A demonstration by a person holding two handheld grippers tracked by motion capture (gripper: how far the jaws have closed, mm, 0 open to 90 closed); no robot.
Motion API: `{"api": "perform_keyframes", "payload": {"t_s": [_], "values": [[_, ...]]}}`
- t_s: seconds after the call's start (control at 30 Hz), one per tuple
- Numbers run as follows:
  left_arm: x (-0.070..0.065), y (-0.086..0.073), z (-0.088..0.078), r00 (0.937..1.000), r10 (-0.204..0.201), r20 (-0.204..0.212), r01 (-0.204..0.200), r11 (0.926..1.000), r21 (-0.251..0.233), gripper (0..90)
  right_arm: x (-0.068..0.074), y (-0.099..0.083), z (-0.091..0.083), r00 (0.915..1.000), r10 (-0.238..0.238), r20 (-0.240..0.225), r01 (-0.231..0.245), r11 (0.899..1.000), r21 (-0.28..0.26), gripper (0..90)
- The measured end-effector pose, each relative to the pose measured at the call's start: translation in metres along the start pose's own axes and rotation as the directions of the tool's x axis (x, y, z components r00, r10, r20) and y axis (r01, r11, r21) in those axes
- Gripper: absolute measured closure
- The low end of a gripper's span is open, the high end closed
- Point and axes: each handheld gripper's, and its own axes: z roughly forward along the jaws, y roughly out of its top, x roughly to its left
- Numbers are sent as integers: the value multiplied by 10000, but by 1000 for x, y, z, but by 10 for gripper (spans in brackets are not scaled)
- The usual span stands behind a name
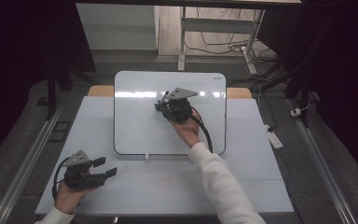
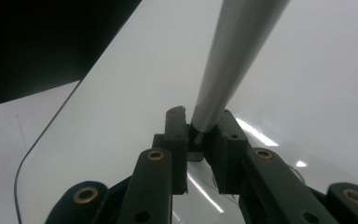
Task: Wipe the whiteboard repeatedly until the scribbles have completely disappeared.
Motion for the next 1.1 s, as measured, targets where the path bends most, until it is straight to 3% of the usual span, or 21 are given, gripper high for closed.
{"api": "perform_keyframes", "payload": {"t_s": [0.03, 0.1, 0.13, 0.2, 0.27, 0.33, 0.37, 0.4, 0.43, 0.53, 0.57, 0.63, 0.67, 0.73, 0.77, 0.83, 0.9, 1.0, 1.03, 1.1], "values": [[0, 0, 0, 10000, 25, 9, -25, 10000, 10, 301, -6, 1, -4, 9987, 321, 384, -309, 9990, -312, 777], [-1, 0, -1, 10000, 31, 0, -31, 10000, -24, 301, -11, 1, -5, 9960, 818, 367, -798, 9954, -533, 777], [-1, 0, -1, 10000, 19, 16, -19, 10000, -48, 301, -8, -1, -4, 9972, 732, 168, -725, 9967, -358, 777], [0, 0, -1, 10000, 12, -17, -12, 10000, -59, 301, 6, -6, 1, 9996, 56, -278, -52, 9999, 154, 777], [1, 0, 0, 10000, -24, 2, 24, 10000, -34, 301, 13, -9, 0, 9988, -419, -264, 428, 9985, 344, 777], [1, -1, 0, 10000, -33, 12, 33, 10000, -12, 301, 2, -7, -7, 9995, 53, 303, -50, 10000, -85, 777], [1, -1, 0, 10000, -44, 23, 44, 10000, -10, 301, -6, -7, -11, 9964, 688, 502, -667, 9969, -419, 777], [1, 0, 0, 10000, -20, 28, 20, 10000, -17, 301, -9, -7, -12, 9951, 870, 472, -846, 9952, -489, 777], [0, 0, 0, 10000, -42, 38, 42, 10000, -32, 301, -7, -9, -12, 9957, 839, 405, -821, 9957, -427, 777], [1, 0, 1, 10000, -32, 24, 32, 10000, 10, 301, 14, -15, -3, 9996, -172, -228, 177, 9996, 230, 776], [1, 0, 1, 10000, -26, 38, 26, 10000, 29, 301, 18, -16, -2, 9989, -390, -244, 398, 9987, 315, 777], [0, -1, 1, 10000, -26, 19, 26, 10000, 11, 301, 11, -14, -6, 9998, -201, 87, 200, 9998, 95, 777], [0, -1, 0, 10000, -43, 28, 43, 10000, -4, 301, -2, -13, -15, 9967, 545, 601, -524, 9979, -371, 777], [1, 0, 0, 10000, -45, 23, 46, 10000, -40, 301, -6, -13, -17, 9957, 693, 623, -665, 9968, -455, 777], [1, 0, 0, 10000, -76, 32, 76, 10000, -43, 301, -4, -14, -17, 9960, 644, 616, -620, 9972, -410, 777], [2, 0, 1, 10000, -88, 25, 88, 10000, -28, 301, 7, -17, -12, 9997, 90, 232, -90, 10000, 20, 777], [1, 0, 2, 10000, -71, 48, 71, 10000, 10, 301, 8, -14, -13, 9984, -273, 487, 269, 9996, 75, 777], [1, 0, 0, 10000, -85, 37, 85, 9999, -53, 301, -14, -10, -22, 9909, 806, 1080, -737, 9951, -664, 777], [1, 0, 0, 10000, -75, 16, 75, 9999, -72, 301, -18, -9, -24, 9887, 1046, 1076, -966, 9924, -764, 777], [2, 0, 0, 10000, -73, 11, 73, 9999, -73, 301, -10, -11, -20, 9942, 754, 769, -720, 9963, -466, 776]]}}
